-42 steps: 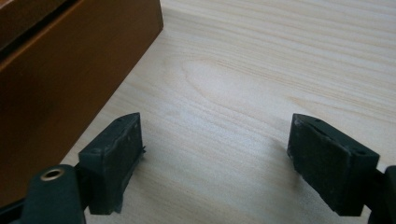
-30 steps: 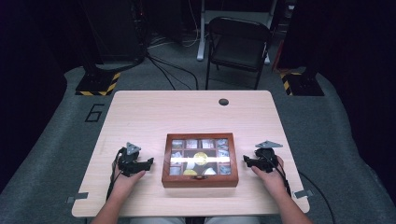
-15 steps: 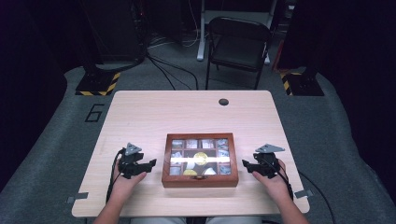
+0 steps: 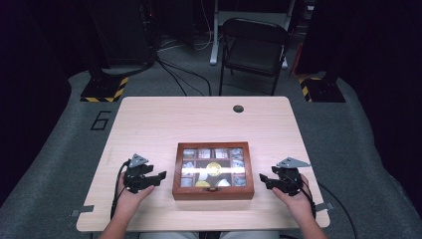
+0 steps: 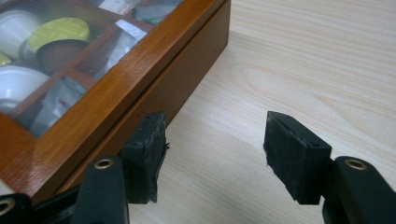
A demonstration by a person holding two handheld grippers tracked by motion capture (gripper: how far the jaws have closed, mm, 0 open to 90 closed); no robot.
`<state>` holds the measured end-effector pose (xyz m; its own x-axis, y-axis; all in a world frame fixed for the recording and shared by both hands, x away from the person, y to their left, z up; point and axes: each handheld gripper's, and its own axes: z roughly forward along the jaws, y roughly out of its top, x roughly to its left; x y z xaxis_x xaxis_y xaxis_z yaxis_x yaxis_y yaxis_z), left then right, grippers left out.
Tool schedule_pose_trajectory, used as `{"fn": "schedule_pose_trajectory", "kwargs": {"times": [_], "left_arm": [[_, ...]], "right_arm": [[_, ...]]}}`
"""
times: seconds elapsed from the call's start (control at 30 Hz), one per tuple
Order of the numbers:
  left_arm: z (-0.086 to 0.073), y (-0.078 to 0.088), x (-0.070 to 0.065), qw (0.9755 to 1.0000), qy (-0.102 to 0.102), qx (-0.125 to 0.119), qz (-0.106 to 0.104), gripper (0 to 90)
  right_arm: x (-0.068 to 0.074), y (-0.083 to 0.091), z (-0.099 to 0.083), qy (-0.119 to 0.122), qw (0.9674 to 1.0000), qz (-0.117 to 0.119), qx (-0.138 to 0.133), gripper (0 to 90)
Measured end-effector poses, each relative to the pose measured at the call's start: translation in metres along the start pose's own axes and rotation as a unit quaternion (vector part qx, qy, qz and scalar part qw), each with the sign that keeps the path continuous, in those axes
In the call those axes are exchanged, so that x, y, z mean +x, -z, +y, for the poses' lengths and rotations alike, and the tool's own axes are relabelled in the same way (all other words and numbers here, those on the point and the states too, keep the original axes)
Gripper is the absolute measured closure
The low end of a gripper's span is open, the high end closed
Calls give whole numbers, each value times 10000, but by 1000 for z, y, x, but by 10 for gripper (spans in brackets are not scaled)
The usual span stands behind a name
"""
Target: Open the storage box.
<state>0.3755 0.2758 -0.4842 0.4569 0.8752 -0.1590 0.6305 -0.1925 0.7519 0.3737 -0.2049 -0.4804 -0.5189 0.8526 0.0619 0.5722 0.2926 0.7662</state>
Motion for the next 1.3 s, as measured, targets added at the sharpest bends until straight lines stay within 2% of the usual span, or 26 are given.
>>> {"fn": "schedule_pose_trajectory", "kwargs": {"times": [0.2,0.33,0.77,0.97,1.0,1.1,1.3], "left_arm": [[-2,8,-6,10000,-43,-20,-70,368],[-4,11,-10,9999,-82,-77,-87,368],[-8,21,-21,9996,-185,-101,-207,368],[-10,23,-28,9994,-172,-159,-235,368],[-10,24,-28,9994,-214,-144,-247,368],[-11,26,-30,9992,-268,-126,-271,368],[-14,29,-37,9989,-297,-159,-336,368]], "right_arm": [[8,5,-2,150,9999,15,-9,351],[12,9,-3,133,9999,89,-34,339],[23,20,-7,214,9993,251,-172,350],[27,22,-8,212,9992,291,-179,353],[27,22,-8,280,9990,302,-187,358],[29,24,-9,237,9990,317,-197,366],[39,28,-13,303,9983,452,-195,375]]}}
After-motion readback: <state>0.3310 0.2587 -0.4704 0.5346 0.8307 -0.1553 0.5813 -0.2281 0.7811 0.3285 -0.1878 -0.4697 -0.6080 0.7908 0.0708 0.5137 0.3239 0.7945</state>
